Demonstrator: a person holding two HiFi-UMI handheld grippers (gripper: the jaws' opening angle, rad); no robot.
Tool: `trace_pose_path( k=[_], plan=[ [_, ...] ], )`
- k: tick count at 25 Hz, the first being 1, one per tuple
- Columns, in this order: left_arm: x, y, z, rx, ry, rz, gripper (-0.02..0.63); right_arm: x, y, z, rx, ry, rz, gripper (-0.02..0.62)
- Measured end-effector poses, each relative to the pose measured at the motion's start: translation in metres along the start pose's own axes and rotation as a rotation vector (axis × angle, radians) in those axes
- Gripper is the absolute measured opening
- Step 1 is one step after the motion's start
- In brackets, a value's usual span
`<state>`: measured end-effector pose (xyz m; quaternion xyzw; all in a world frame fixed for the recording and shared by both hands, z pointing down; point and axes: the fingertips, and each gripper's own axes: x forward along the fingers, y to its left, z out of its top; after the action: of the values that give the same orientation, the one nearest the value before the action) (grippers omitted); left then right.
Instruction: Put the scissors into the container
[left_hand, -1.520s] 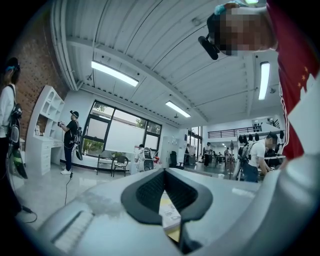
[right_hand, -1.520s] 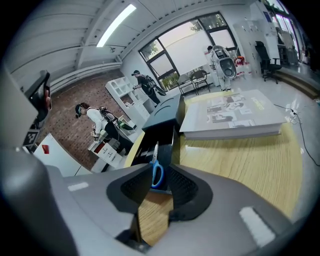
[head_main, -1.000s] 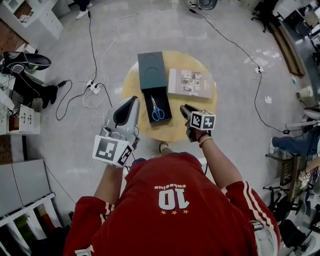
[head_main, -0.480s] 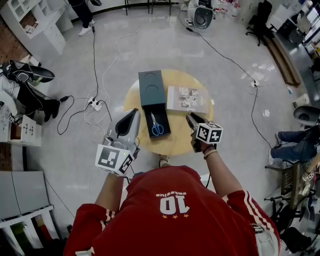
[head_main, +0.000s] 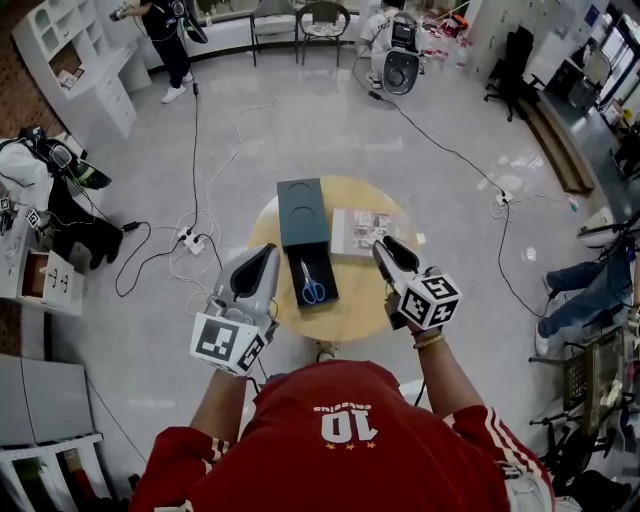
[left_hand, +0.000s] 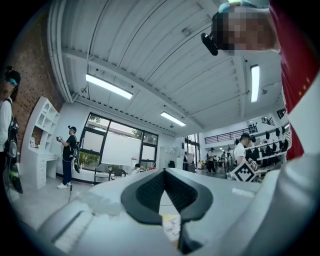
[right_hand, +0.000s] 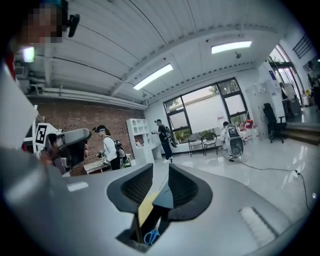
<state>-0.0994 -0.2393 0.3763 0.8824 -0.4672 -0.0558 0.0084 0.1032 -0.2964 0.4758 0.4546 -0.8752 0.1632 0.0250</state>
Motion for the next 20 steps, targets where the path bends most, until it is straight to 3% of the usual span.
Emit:
trace_pose_path(
  k=[3,7,10,20],
  plan=[
    [0.003,-0.003,0.007,-0.003,-0.01,-0.013,0.002,-0.007,0.027,0.037,-0.059,-0.067,0.041,0.1],
    [0.008,-0.007,0.022,-0.066,-0.031,-0.038,0.002,-0.024,0.052,0.075,-0.109,-0.136,0.066,0.097],
    [0.009,-0.012,0.031,-0.04,-0.035,-0.053,0.002,-0.036,0.064,0.092,-0.133,-0.156,0.069,0.095],
    [0.017,-0.02,0.033,0.002,-0.027,-0.068,0.002,-0.051,0.077,0.103,-0.214,-0.201,-0.044,0.072]
  ],
)
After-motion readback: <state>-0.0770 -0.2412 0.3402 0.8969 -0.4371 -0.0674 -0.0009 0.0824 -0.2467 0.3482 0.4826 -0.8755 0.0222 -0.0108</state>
